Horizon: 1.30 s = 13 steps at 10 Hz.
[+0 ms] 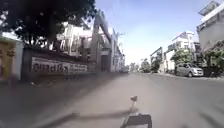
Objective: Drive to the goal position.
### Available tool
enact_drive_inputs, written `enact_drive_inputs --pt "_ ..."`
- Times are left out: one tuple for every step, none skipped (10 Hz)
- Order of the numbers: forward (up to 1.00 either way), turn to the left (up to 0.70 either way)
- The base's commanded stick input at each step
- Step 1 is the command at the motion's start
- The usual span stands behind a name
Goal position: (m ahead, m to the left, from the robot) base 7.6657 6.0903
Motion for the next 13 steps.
enact_drive_inputs --pt "1.0 0.0" --pt "1.0 0.0" --pt "1.0 0.0" --pt "1.0 0.0" --pt "1.0 0.0" --pt "1.0 0.0" --pt "1.0 0.0" --pt "1.0 0.0" --pt "1.0 0.0" --pt "1.0 -0.03" --pt "1.0 -0.4" --pt "1.0 -0.4" --pt "1.0 -0.4"
